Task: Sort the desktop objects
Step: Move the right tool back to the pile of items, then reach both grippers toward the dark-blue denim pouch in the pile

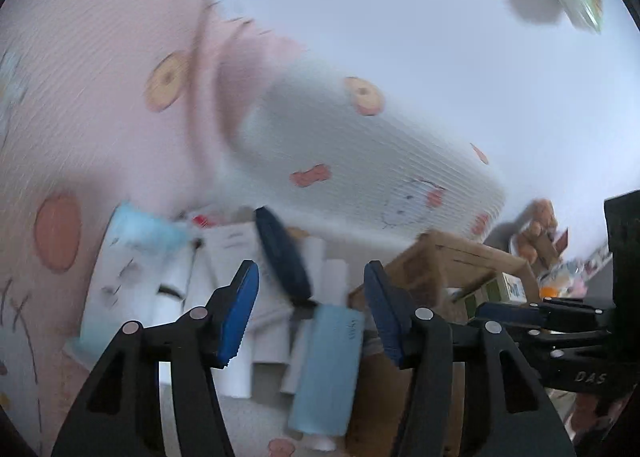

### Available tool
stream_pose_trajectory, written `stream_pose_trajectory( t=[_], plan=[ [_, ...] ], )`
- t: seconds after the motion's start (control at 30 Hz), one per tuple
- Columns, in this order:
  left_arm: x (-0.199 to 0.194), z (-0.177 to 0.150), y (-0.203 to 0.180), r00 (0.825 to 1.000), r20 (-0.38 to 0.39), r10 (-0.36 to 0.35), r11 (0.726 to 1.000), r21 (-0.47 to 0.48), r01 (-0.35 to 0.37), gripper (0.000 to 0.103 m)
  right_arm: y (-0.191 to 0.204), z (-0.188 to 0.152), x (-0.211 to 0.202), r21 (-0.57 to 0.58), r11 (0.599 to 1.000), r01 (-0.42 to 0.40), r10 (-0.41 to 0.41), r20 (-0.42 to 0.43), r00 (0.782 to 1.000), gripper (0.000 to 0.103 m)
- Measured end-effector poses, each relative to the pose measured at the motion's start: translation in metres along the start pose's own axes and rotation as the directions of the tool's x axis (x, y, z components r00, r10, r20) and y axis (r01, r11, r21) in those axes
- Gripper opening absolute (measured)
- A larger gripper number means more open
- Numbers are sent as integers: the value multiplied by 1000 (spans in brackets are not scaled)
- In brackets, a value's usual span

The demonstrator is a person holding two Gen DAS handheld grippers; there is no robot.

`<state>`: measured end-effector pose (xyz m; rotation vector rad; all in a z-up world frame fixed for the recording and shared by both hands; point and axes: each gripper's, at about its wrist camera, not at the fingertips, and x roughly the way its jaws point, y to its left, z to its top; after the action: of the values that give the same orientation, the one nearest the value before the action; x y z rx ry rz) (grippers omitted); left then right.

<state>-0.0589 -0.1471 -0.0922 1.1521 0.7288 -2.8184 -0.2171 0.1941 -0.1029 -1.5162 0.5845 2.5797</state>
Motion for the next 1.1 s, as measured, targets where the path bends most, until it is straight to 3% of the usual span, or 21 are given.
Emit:
stream_pose_trajectory(
  t=[0.1, 0.2, 0.33, 0.43, 0.57, 0.6, 0.73, 0.87, 0.97, 1.1],
  plan=[
    [-1, -9, 31, 998, -36, -58, 994, -92, 55, 59, 21, 5, 19, 5, 999, -51, 51, 23, 998, 24],
    [2, -23, 48, 997, -50, -55, 991, -124, 48, 59, 42, 9, 32, -7, 999, -53, 54, 32, 998, 24],
    [-8, -51, 62, 998, -10, 59, 993, -99, -59, 59, 69, 6, 48, -55, 996, -68, 73, 111, 991, 24],
    [-23, -69, 73, 987, 46, 154, 985, -83, -150, 59, 85, -1, 60, -97, 985, -144, 161, 197, 967, 24],
    [-27, -71, 87, 973, 84, 216, 975, -79, -209, 59, 108, -11, 79, -165, 951, -260, 296, 263, 918, 24],
    [-28, -70, 92, 972, 85, 220, 973, -89, -213, 59, 112, -12, 83, -180, 947, -267, 307, 263, 915, 25],
    [-13, -71, 120, 972, 25, 232, 961, -160, -225, 59, 120, -18, 122, -160, 956, -245, 278, 237, 931, 47],
    [-3, -78, 136, 961, -21, 275, 944, -181, -275, 59, 114, -19, 154, -81, 967, -240, 252, 199, 947, 50],
    [0, -81, 142, 964, -22, 266, 943, -203, -265, 58, 118, -22, 171, -78, 971, -227, 237, 170, 957, 50],
    [0, -82, 146, 969, -30, 247, 937, -249, -247, 50, 124, -26, 176, -99, 972, -211, 225, 157, 962, 50]
  ],
)
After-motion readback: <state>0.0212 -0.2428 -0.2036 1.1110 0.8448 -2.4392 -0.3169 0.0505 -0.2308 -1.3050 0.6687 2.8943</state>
